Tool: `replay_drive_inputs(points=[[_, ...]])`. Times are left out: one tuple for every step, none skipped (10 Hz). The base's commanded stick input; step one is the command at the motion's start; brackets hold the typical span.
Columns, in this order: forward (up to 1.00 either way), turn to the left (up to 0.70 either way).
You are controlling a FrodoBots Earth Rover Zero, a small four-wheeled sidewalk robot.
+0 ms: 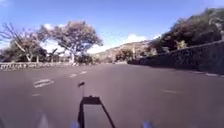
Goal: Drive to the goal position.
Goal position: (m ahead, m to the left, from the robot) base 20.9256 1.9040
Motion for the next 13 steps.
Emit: replay_drive_inputs(points=[[0.70,-0.35],[0.70,-0.35],[0.70,-0.35],[0.70,-0.35],[0.70,-0.35],[0.70,-0.35],[0.70,-0.35],[0.70,-0.35],[0.70,-0.35],[0.70,-0.35],[0.70,-0.35],[0.70,-0.25],[0.70,-0.10]])
